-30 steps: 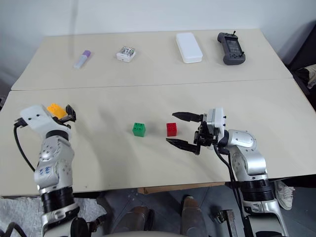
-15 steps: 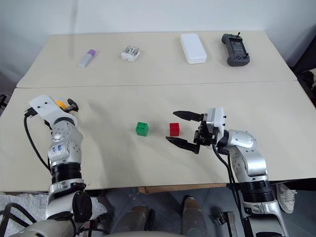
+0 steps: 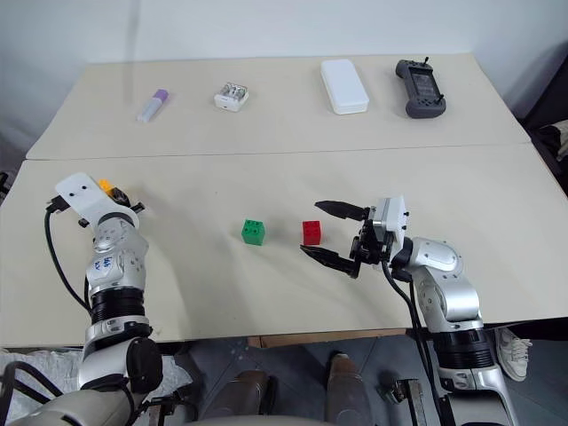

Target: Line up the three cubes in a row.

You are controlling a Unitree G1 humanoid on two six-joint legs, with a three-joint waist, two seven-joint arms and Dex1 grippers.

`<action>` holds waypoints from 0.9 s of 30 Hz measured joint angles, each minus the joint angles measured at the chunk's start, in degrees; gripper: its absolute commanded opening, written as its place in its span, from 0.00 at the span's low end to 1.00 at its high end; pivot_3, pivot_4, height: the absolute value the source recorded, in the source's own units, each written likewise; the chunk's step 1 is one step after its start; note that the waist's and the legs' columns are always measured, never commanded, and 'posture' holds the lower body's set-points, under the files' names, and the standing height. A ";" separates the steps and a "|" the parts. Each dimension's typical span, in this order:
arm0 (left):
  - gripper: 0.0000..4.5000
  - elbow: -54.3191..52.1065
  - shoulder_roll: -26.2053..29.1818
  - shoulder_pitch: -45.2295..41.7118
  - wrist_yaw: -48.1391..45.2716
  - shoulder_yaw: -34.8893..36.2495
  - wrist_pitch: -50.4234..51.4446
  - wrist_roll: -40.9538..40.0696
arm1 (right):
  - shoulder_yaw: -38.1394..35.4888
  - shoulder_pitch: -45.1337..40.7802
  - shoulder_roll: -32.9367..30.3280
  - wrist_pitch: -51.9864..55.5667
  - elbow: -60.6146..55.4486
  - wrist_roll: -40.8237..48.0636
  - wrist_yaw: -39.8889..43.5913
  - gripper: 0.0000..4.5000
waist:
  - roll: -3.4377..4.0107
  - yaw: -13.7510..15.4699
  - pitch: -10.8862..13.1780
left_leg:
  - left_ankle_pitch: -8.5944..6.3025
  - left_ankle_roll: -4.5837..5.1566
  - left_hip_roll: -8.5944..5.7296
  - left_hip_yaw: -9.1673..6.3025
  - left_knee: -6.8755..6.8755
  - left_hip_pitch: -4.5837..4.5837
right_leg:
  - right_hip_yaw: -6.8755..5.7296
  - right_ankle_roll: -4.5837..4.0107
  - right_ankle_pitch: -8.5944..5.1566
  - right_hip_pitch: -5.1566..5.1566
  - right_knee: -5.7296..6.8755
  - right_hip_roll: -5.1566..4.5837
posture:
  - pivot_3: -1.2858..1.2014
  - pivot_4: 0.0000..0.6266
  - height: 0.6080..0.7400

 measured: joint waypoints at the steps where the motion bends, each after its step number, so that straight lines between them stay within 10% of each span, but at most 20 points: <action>1: 0.32 -0.01 1.01 0.30 -2.99 -0.37 -0.18 -0.67 | -0.04 0.37 -0.15 -0.14 -0.01 0.00 -0.10 1.00 | 0.00 -0.03 0.00 | 0.00 0.00 0.00 0.00 0.00 0.00 | 0.00 0.00 0.00 0.00 0.00 0.00 | 0.52 0.24 1.00; 8: 0.32 -2.15 17.48 10.54 -54.64 -6.51 -1.56 -13.18 | -5.16 5.02 -4.76 -0.49 -2.42 0.25 -0.42 1.00 | 0.02 -1.29 0.01 | 0.00 0.01 0.02 -0.02 -0.13 -0.01 | -0.11 -0.01 -0.01 -0.01 -0.09 -0.03 | 0.52 0.24 1.00; 14: 0.32 8.03 26.68 1.86 -90.84 -13.65 -12.48 -14.32 | -6.92 6.94 -7.28 0.01 -3.75 0.85 0.52 1.00 | 0.06 -0.82 0.01 | 0.01 0.01 -0.01 -0.02 -0.05 0.04 | -0.15 -0.03 0.00 0.07 -0.21 -0.05 | 0.52 0.24 1.00; 27: 0.32 38.16 27.30 -13.91 -106.73 -26.05 -34.36 -0.04 | -8.44 9.72 -8.33 0.92 -7.24 1.54 -0.63 1.00 | 0.05 -1.37 0.02 | 0.00 0.05 -0.05 0.03 -0.13 -0.06 | -0.20 -0.03 0.01 -0.08 -0.06 -0.04 | 0.52 0.24 1.00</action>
